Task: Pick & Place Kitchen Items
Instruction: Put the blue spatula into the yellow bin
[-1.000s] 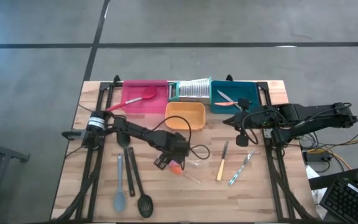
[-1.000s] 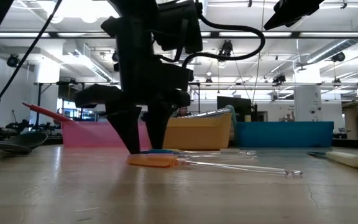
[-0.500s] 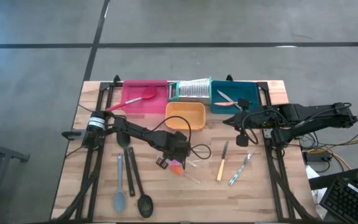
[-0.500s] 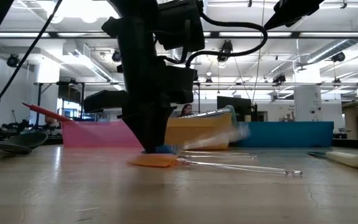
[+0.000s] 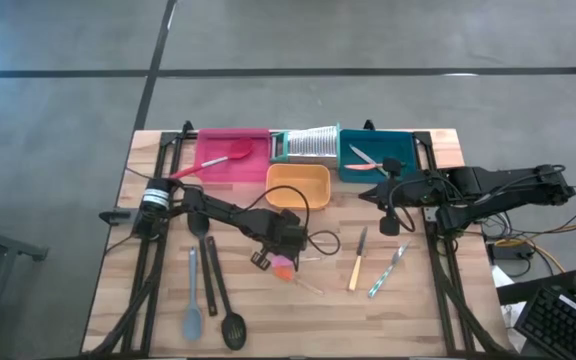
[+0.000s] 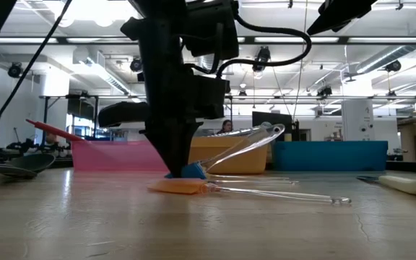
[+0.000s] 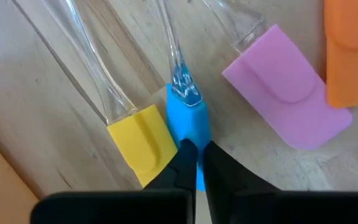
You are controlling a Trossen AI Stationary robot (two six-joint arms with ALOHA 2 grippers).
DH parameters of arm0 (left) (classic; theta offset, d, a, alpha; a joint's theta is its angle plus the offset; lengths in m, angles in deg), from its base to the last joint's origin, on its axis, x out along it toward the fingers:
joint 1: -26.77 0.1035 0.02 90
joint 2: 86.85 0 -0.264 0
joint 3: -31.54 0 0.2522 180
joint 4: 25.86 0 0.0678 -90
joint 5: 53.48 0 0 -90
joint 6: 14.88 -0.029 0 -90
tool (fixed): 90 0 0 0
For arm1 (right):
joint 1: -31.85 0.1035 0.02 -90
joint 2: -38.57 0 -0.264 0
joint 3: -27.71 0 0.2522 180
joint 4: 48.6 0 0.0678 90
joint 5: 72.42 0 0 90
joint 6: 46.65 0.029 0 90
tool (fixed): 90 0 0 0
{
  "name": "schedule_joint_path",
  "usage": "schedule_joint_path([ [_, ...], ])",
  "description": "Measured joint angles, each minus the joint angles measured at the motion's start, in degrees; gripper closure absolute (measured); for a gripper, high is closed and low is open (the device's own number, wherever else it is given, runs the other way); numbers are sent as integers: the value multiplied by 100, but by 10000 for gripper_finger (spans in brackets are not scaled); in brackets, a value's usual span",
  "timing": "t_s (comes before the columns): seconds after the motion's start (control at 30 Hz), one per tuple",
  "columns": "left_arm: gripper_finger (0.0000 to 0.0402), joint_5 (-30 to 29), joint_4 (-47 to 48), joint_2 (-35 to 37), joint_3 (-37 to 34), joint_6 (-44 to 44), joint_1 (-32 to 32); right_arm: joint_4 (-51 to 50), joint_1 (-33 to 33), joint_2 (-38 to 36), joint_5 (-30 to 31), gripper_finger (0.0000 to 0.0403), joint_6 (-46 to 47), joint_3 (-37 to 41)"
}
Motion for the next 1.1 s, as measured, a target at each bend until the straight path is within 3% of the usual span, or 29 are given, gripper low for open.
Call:
schedule_joint_path([
  [0.37, 390, -30, 449, 325, 285, 66, -4, -104, 0, 0, -5, 394, 39, 7],
  [0.87, 390, -2127, 860, 384, 879, -46, 375, -101, 2, 0, -7, 394, 39, 7],
  [1.1, 390, -2269, 827, 386, 1196, 220, 926, -101, 2, 0, -7, 394, 37, 7],
])
